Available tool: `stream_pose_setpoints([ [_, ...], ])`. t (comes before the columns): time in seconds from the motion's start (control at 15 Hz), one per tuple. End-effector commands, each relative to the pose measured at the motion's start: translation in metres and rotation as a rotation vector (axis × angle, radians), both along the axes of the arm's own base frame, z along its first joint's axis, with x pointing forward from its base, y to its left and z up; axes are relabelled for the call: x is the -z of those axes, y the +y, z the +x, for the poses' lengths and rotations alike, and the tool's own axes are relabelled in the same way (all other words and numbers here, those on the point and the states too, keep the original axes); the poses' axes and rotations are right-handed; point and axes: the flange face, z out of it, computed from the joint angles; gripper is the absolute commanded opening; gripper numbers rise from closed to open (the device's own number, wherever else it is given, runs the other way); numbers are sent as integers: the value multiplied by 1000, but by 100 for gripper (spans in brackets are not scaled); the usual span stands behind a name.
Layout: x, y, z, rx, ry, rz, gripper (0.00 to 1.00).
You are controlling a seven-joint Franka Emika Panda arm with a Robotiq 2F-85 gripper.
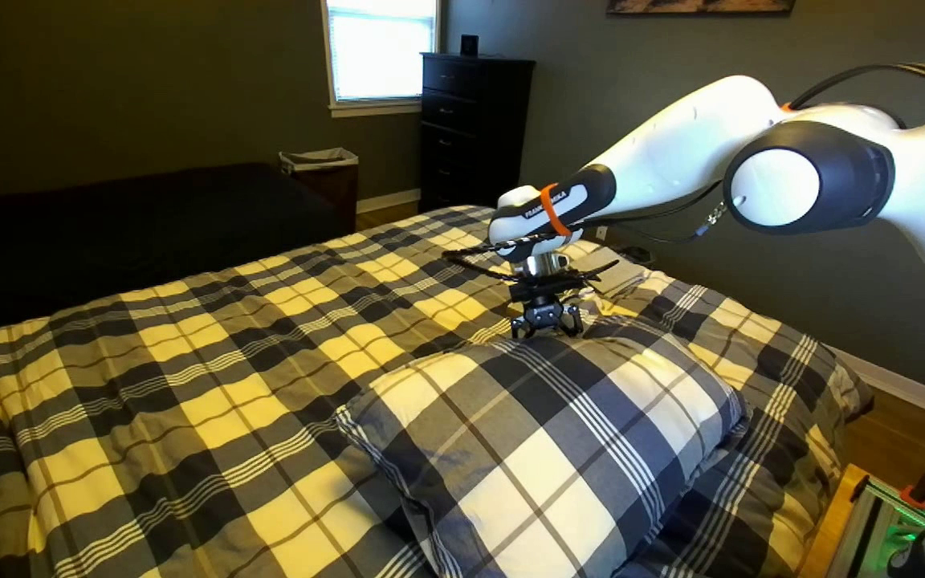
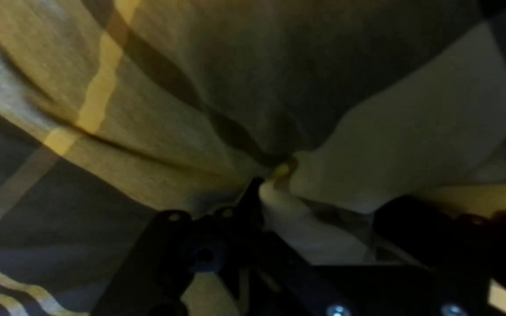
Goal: Move the top pillow to the right, then put the remote on the bed
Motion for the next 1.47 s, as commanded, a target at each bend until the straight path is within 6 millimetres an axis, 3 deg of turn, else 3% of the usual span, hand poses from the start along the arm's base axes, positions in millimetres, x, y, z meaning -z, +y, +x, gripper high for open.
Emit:
stream_pose_setpoints([
  [0.0,6,0,2,11,31,-8,31],
  [0.27,-15,-7,3,19,8,-14,2],
  [0.87,-94,-25,-14,39,25,103,0],
  [1.4,-179,-61,-41,62,16,221,0],
])
